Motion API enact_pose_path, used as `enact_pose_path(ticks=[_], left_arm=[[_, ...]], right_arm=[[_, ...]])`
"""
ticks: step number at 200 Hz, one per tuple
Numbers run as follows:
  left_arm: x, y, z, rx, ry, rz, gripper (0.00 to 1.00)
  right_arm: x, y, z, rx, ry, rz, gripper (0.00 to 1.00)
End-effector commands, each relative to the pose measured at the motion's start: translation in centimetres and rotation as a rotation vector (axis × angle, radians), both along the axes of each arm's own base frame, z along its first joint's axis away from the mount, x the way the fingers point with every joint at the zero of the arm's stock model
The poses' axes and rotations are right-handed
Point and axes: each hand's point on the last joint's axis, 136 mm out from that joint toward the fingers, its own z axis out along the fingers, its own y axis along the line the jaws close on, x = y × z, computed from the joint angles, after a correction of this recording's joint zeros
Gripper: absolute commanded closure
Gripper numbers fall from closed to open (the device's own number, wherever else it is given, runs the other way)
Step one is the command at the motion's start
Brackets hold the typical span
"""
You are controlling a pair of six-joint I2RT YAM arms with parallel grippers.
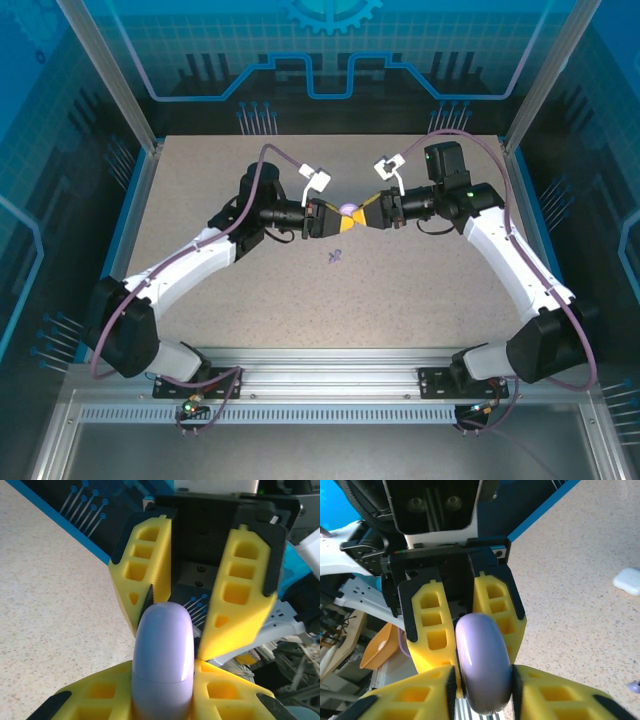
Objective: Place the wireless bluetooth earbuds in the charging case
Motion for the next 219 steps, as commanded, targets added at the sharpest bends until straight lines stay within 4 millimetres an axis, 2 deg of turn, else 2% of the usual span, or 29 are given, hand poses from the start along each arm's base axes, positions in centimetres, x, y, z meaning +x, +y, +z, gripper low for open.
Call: enact_pose_path(ticks=[1, 13, 34, 55, 78, 111, 140, 219], left_arm=[[0.7, 0.8, 0.8, 0.019, -0.139, 0.087, 0.89], [0.1, 1.2, 0.8, 0.003, -0.231, 0.084, 0.88], [-1.5, 1.5, 0.9, -0.009, -0.358, 0.031, 0.86], [-2.7, 1.7, 0.9, -0.011, -0.415, -0.020, 0.87], [-4.3, 1.7, 1.7, -0.069, -0.489, -0.089, 0.86], [-5.6, 1.6, 2.0, -0.075, -0.512, -0.143, 0.86], [-6.2, 1.5, 2.3, -0.080, -0.516, -0.165, 0.86], [-7.8, 1.2, 2.2, -0.074, -0.532, -0.226, 0.87]], right_arm=[[-0.4, -0.4, 1.4, -0.037, -0.065, -0.040, 0.57], [-0.4, -0.7, 1.6, -0.053, -0.090, -0.068, 0.51], [-1.2, -0.9, 2.3, -0.058, -0.129, -0.060, 0.49], [-2.7, -0.6, 2.7, -0.062, -0.152, 0.001, 0.48], [-4.3, 0.2, 2.7, -0.085, -0.176, 0.078, 0.46], [-5.5, 1.3, 2.3, -0.145, -0.238, 0.123, 0.42], [-5.8, 1.9, 2.2, -0.174, -0.270, 0.132, 0.38], [-3.9, 1.8, 1.6, -0.232, -0.270, 0.055, 0.38]])
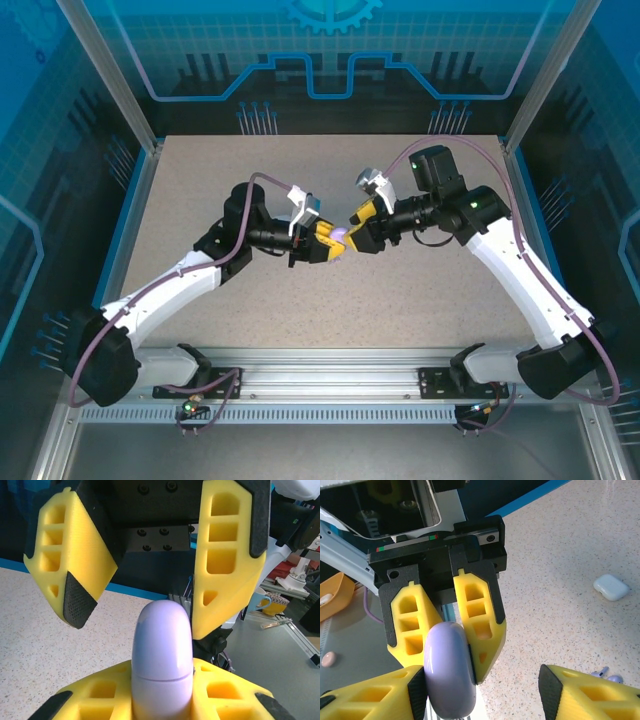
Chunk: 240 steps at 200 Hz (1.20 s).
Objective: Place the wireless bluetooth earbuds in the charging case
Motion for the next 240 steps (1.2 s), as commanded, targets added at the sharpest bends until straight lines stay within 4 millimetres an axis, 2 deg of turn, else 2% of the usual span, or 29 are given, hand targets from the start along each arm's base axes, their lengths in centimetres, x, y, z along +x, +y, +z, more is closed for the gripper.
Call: enact_pose_path(ticks=[1, 45, 72, 113, 142, 156, 185, 212, 240], left_arm=[[-1.7, 0.0, 1.5, -0.020, -0.072, -0.064, 0.87], [-2.1, 0.1, 1.4, -0.016, -0.080, -0.076, 0.86], [-2.3, 0.1, 1.1, -0.003, -0.074, -0.081, 0.86], [-2.2, 0.3, 0.0, 0.018, -0.058, -0.069, 0.86], [-2.2, 0.4, -0.5, 0.024, -0.051, -0.060, 0.86], [-2.1, 0.4, -0.5, 0.025, -0.049, -0.054, 0.86], [-1.2, 0.6, -0.5, 0.026, -0.029, -0.018, 0.86], [-0.3, 0.6, -0.3, 0.023, -0.004, 0.003, 0.86], [0.1, 0.4, 0.1, 0.019, 0.007, 0.010, 0.86]], right_arm=[[0.6, 0.1, 0.3, -0.023, -0.017, -0.029, 0.38], [2.7, -1.1, 0.1, -0.056, -0.046, -0.153, 0.38], [3.6, -1.9, 0.7, -0.037, -0.055, -0.218, 0.38], [5.1, -3.6, 1.0, -0.033, -0.069, -0.336, 0.37], [6.4, -4.8, -0.3, -0.075, -0.037, -0.419, 0.37], [5.4, -4.0, -0.5, -0.055, -0.012, -0.348, 0.37], [2.1, -2.1, 0.7, 0.027, -0.036, -0.169, 0.37], [-0.2, -1.2, 1.5, 0.067, -0.048, -0.060, 0.35], [-1.5, -0.3, 1.3, 0.054, -0.049, 0.011, 0.33]])
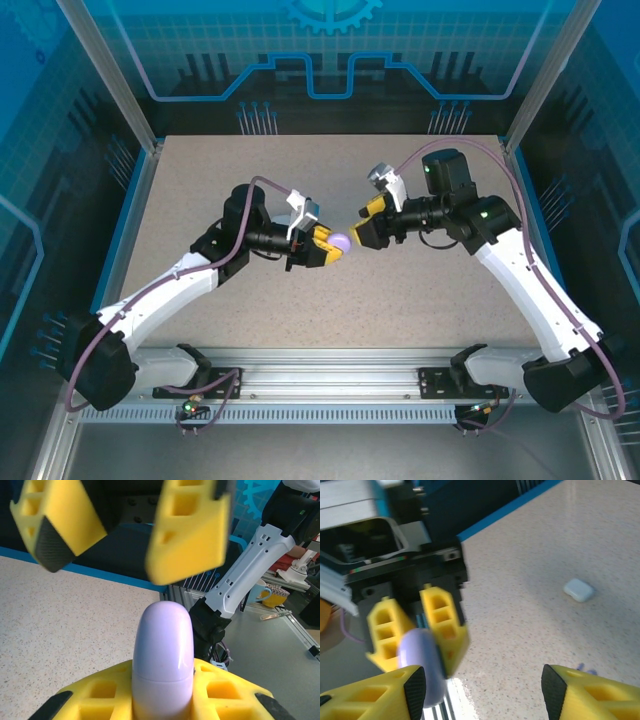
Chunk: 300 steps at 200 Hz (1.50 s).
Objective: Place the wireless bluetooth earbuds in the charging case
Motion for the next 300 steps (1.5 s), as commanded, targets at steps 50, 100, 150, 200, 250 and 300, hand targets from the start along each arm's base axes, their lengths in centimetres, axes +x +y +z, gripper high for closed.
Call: enact_pose_path(ticks=[50, 100, 150, 200, 250, 300], left_arm=[[0.5, -0.2, 1.7, -0.030, 0.004, -0.005, 0.86], [-0.2, 0.0, 2.4, -0.043, -0.011, -0.028, 0.86], [-1.3, 0.2, 2.1, -0.041, -0.048, -0.066, 0.86], [-2.2, -0.1, 1.9, -0.028, -0.063, -0.098, 0.86], [-2.0, -0.2, 1.5, -0.016, -0.051, -0.096, 0.86], [-2.0, -0.3, 1.7, -0.024, -0.044, -0.103, 0.86]], right_arm=[[-2.0, 1.6, -0.5, -0.032, -0.004, 0.111, 0.33], [-0.8, 1.3, -1.2, -0.077, -0.006, 0.055, 0.33], [1.5, 0.0, -1.3, -0.100, -0.011, -0.072, 0.33], [2.2, -0.3, -1.4, -0.090, 0.015, -0.094, 0.33], [2.6, -0.8, -1.4, -0.088, 0.015, -0.122, 0.33], [1.4, 0.0, -1.4, -0.067, 0.036, -0.045, 0.33]])
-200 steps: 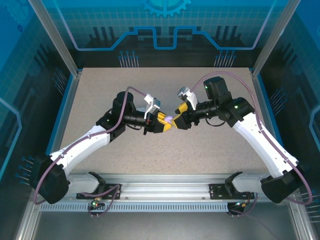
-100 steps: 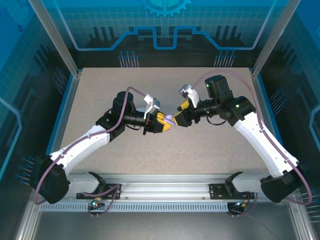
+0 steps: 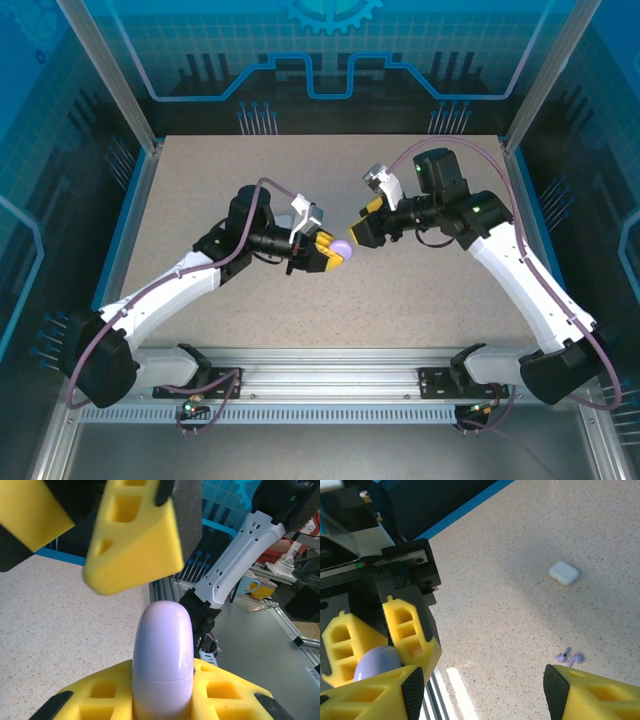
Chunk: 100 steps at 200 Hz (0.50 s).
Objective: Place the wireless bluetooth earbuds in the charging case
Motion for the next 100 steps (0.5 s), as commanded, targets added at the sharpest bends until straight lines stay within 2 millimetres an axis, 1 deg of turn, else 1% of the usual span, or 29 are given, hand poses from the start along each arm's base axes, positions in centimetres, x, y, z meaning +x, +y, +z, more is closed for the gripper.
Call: enact_pose_path(ticks=[1, 23, 52, 71, 83, 100], left_arm=[[-0.9, 0.0, 2.6, -0.053, -0.077, -0.048, 0.86], [-0.3, -0.1, 2.4, -0.038, -0.066, -0.025, 0.86], [1.1, -0.2, 1.7, -0.007, -0.030, 0.032, 0.87], [2.1, -0.3, 1.2, 0.009, -0.010, 0.074, 0.87], [2.2, -0.4, 1.4, 0.005, -0.006, 0.070, 0.87], [2.2, -0.5, 1.7, -0.007, -0.003, 0.066, 0.87]], right_arm=[[-0.2, 0.2, 0.5, 0.015, -0.006, 0.028, 0.33], [-0.8, 0.3, 0.9, 0.030, -0.014, 0.051, 0.33], [-1.8, 0.4, 2.1, 0.067, -0.043, 0.086, 0.33], [-2.5, 0.5, 2.4, 0.088, -0.045, 0.114, 0.33], [-3.1, 0.8, 2.6, 0.105, -0.039, 0.144, 0.32], [-3.7, 1.1, 2.3, 0.101, -0.028, 0.175, 0.32]])
